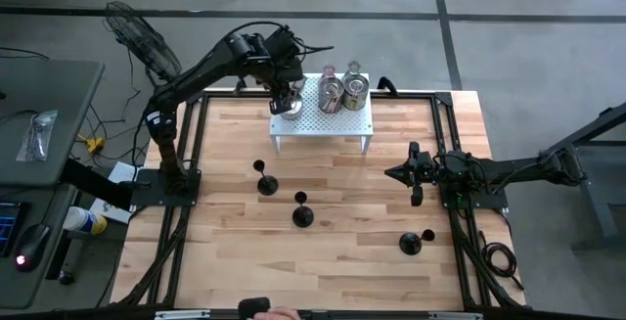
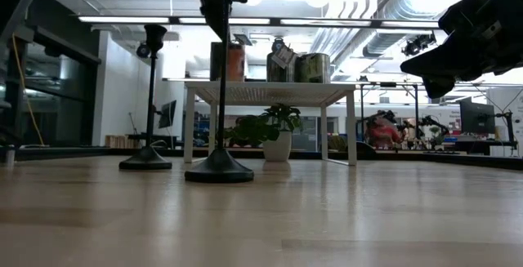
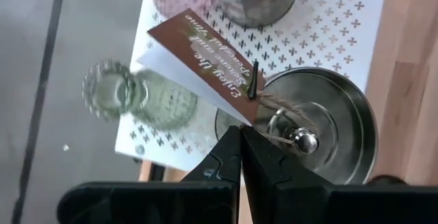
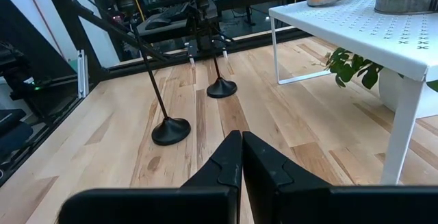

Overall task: Pick & Place candle stick holders
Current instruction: Put the orange scented candle on the shelf aligned with the other scented candles, then put the left black candle holder on the shelf

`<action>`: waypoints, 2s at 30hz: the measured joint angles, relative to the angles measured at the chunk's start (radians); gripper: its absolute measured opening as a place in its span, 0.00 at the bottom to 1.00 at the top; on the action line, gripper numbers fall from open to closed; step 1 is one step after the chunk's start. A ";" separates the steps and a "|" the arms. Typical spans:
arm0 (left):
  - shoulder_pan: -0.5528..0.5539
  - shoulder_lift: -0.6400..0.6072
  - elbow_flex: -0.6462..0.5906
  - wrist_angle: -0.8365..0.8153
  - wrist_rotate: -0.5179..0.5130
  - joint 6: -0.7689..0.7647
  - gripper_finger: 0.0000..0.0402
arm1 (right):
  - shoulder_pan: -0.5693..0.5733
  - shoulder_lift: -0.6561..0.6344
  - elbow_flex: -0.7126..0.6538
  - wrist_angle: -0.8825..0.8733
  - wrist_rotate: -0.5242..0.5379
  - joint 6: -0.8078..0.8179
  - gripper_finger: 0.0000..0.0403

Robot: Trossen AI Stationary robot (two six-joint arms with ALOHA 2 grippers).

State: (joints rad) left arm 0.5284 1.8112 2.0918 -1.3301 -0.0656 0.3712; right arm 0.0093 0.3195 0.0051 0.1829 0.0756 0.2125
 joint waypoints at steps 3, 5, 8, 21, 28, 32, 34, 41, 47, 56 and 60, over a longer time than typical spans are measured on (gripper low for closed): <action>0.002 0.003 0.000 0.020 0.012 0.038 0.00 | 0.000 0.000 0.000 0.000 0.000 0.000 0.01; 0.002 0.009 0.000 0.036 0.013 0.070 0.00 | 0.000 0.000 0.000 0.000 0.000 0.000 0.01; 0.003 0.012 0.000 0.041 0.027 0.148 0.00 | 0.000 0.000 0.000 0.000 0.000 0.000 0.01; 0.009 0.055 0.000 0.087 0.022 0.445 0.00 | 0.000 0.000 0.000 0.000 0.000 0.000 0.01; 0.009 0.069 0.000 0.143 0.012 0.567 0.00 | 0.000 0.000 0.000 0.000 0.000 0.000 0.01; 0.008 0.069 0.000 0.168 0.008 0.632 0.00 | 0.000 0.000 0.000 0.000 0.000 0.000 0.01; 0.008 0.069 0.000 0.167 0.006 0.660 0.00 | 0.000 0.000 0.000 0.000 0.000 0.000 0.01; 0.008 0.069 0.000 0.155 -0.006 0.725 0.00 | 0.000 0.000 0.000 0.000 0.000 0.000 0.01; 0.008 0.069 0.000 0.161 -0.049 0.725 0.00 | 0.000 0.000 0.000 0.000 0.000 0.000 0.01; 0.008 0.069 0.000 0.189 -0.031 0.759 0.13 | 0.000 0.000 0.000 0.000 0.000 0.000 0.01; -0.004 0.069 0.000 0.213 -0.048 0.762 0.25 | 0.000 0.000 0.000 0.000 0.000 0.000 0.01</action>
State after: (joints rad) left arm 0.5243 1.8801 2.0914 -1.1167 -0.1137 1.1330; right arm 0.0093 0.3195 0.0055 0.1830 0.0757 0.2126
